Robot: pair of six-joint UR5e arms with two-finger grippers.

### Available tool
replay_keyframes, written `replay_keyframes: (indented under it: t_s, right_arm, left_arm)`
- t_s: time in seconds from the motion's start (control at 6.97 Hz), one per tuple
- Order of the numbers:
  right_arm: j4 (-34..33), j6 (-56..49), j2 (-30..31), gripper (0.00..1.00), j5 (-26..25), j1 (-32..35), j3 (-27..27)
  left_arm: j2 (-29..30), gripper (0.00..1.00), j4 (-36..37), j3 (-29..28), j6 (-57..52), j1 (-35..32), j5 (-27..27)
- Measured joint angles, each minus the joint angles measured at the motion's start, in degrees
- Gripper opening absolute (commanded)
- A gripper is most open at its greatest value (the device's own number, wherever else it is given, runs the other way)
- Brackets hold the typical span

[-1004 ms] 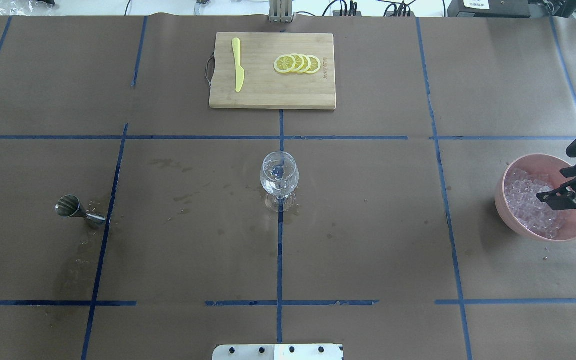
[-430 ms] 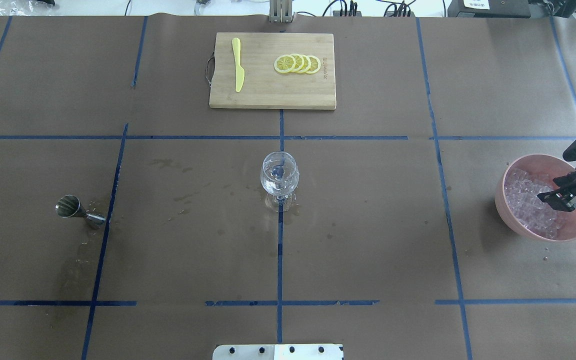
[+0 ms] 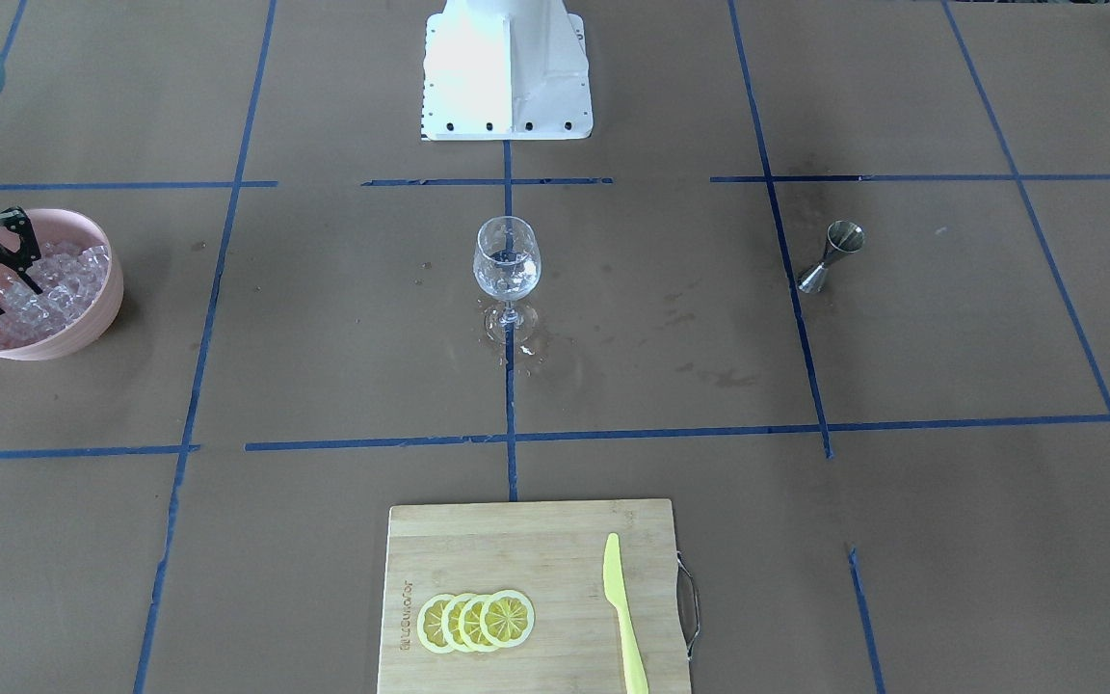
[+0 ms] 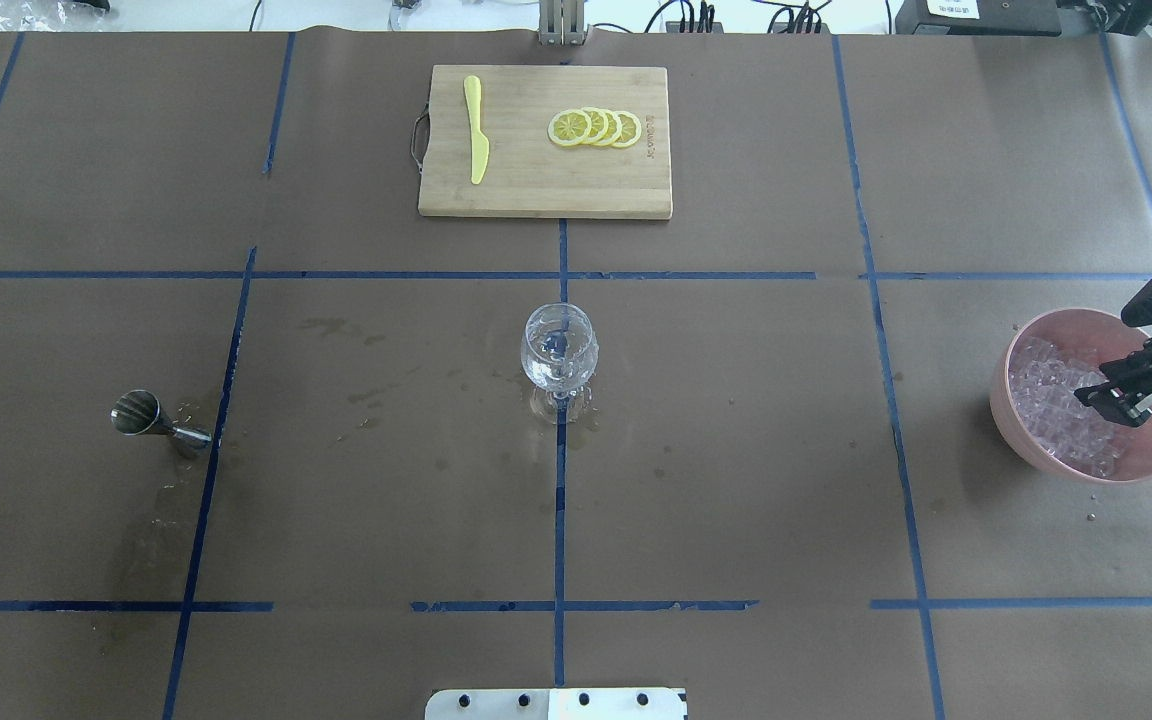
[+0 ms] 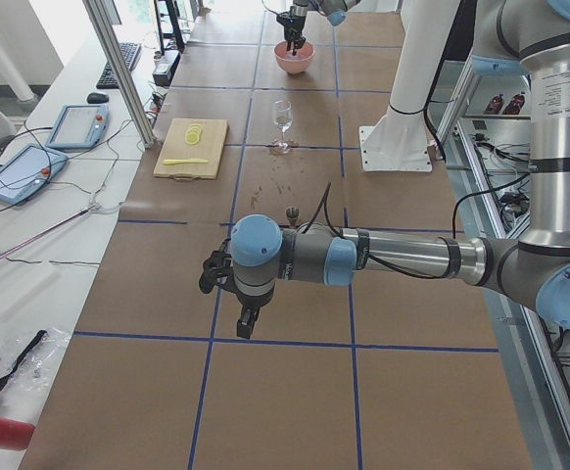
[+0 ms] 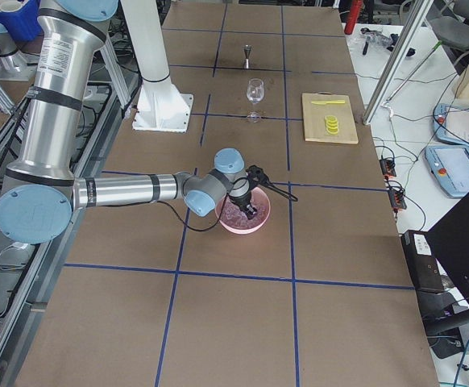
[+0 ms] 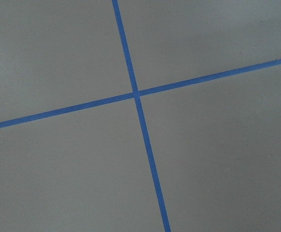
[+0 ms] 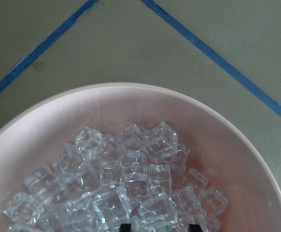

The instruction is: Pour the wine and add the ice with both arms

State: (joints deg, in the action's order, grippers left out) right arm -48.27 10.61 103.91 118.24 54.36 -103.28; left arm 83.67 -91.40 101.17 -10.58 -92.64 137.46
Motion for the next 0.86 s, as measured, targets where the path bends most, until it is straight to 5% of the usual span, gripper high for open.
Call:
replay_keyframes:
  t_s: [0.57,0.86]
  right_arm:
    - [-1.1,0.2,-0.1,0.00,2.1,0.9,-3.2]
    - [-12.0,1.0,-2.7,0.00,5.1,2.8,-11.8]
  left_arm:
    - [0.0,1.00,0.0,-0.1,0.0,0.1,0.0]
    - [0.1,1.00,-0.1,0.1,-0.2,0.1,0.0]
